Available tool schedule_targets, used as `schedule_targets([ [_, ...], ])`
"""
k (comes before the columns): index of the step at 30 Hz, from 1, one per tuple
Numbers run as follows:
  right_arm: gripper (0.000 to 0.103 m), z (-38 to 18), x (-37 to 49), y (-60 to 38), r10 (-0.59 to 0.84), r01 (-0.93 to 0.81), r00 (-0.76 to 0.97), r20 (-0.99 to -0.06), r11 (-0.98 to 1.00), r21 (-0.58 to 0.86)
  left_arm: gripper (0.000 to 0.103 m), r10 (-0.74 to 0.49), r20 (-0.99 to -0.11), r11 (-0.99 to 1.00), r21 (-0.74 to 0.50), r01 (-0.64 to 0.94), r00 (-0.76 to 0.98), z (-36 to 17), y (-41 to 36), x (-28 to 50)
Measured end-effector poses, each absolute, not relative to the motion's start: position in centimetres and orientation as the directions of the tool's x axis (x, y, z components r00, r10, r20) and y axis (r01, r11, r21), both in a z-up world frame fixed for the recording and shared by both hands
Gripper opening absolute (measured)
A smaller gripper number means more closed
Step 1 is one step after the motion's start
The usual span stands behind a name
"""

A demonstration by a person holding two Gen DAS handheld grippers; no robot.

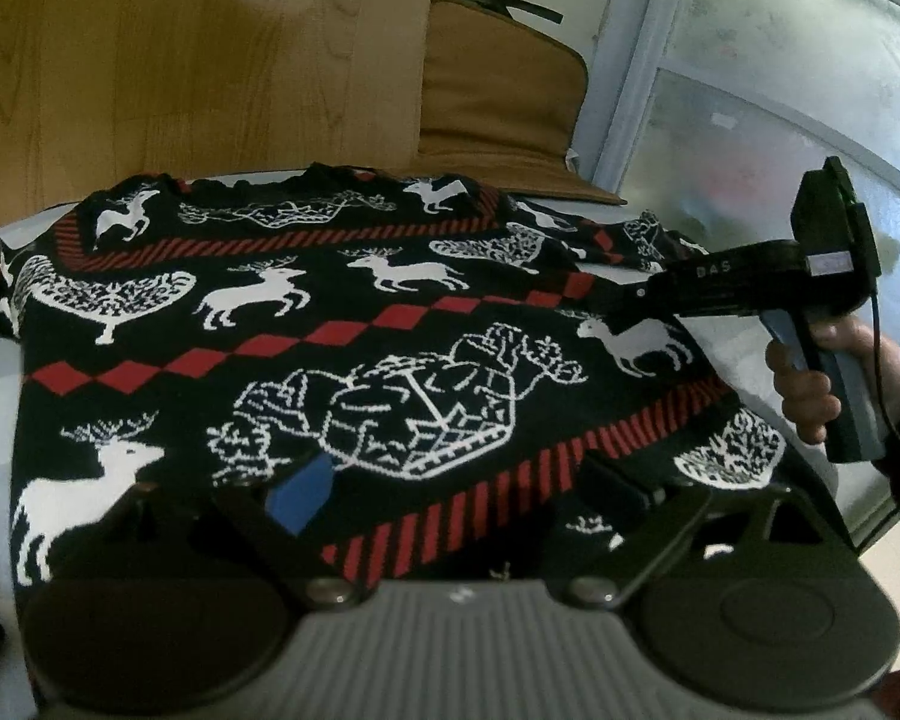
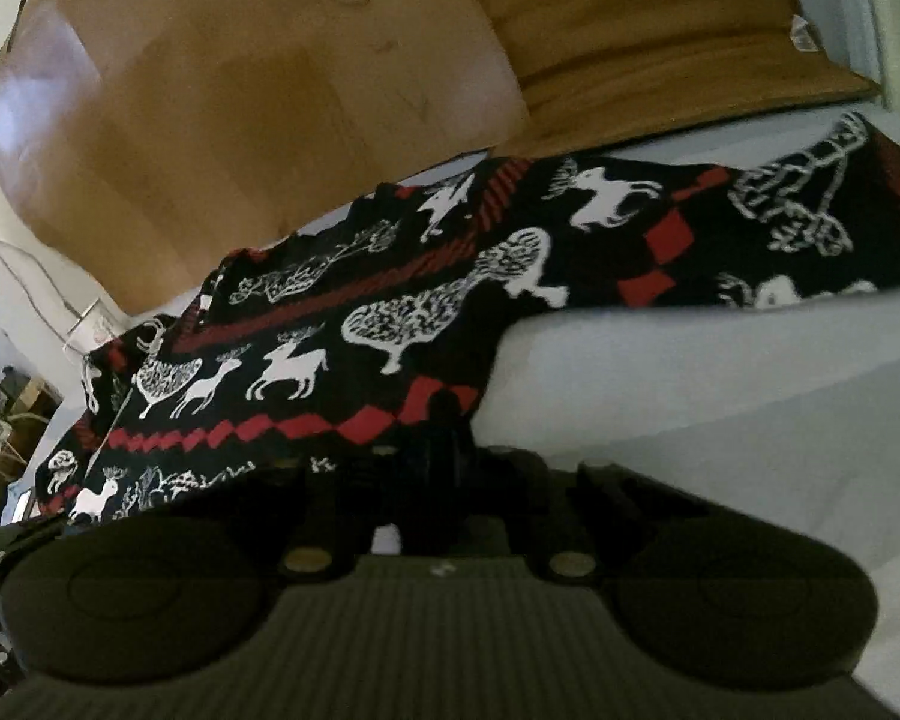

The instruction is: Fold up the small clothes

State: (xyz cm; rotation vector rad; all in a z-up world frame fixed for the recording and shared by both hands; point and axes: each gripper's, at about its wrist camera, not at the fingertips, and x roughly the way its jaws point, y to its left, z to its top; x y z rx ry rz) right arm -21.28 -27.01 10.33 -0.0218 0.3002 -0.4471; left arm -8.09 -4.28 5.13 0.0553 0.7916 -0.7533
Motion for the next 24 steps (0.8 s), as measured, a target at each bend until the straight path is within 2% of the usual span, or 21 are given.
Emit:
schedule_targets([
  [1, 0.009, 10.6, -22.1, -27.3, -0.428, 0.429, 0.862, -0.271, 0.901, -0.057, 0.094, -0.593, -0.662, 0.741, -0.226, 0.632, 0.458, 5.2, -4.3, -8.1],
  [2, 0.014, 10.8, -22.7, -27.7, -0.424, 0.431, 0.87, -0.251, 0.902, -0.029, 0.095, -0.597, -0.662, 0.738, -0.232, 0.633, 0.454, 5.2, -4.2, -8.0],
  [3, 0.019, 11.5, -24.1, -28.2, -0.42, 0.431, 0.884, -0.204, 0.902, 0.01, 0.095, -0.605, -0.66, 0.735, -0.245, 0.633, 0.446, 5.2, -4.0, -7.8],
  [4, 0.021, 12.2, -25.6, -28.6, -0.439, 0.448, 0.886, -0.149, 0.893, 0.038, 0.095, -0.612, -0.658, 0.732, -0.262, 0.629, 0.438, 5.3, -3.9, -7.7],
  [5, 0.021, 13.3, -27.6, -29.3, -0.475, 0.482, 0.875, -0.092, 0.874, 0.068, 0.095, -0.622, -0.656, 0.729, -0.286, 0.622, 0.427, 5.4, -3.6, -7.4],
  [9, 0.022, 16.7, -33.6, -32.9, -0.66, 0.644, 0.751, 0.018, 0.738, 0.201, 0.095, -0.653, -0.633, 0.724, -0.361, 0.588, 0.415, 6.5, -3.4, -5.7],
  [12, 0.022, 17.7, -37.4, -36.1, -0.73, 0.662, 0.683, 0.03, 0.636, 0.397, 0.095, -0.65, -0.614, 0.735, -0.356, 0.578, 0.448, 7.5, -4.4, -4.1],
  [16, 0.021, 17.2, -39.7, -38.7, -0.758, 0.608, 0.65, 0.056, 0.563, 0.56, 0.095, -0.622, -0.626, 0.762, -0.345, 0.548, 0.47, 7.5, -6.2, -1.2],
  [21, 0.021, 18.2, -39.3, -41.3, -0.771, 0.549, 0.627, 0.113, 0.54, 0.638, 0.095, -0.602, -0.646, 0.785, -0.368, 0.499, 0.469, 6.9, -7.9, 3.0],
  [24, 0.016, 19.2, -38.5, -42.1, -0.79, 0.56, 0.6, 0.126, 0.527, 0.639, 0.095, -0.579, -0.66, 0.803, -0.36, 0.475, 0.479, 6.3, -8.6, 4.8],
])
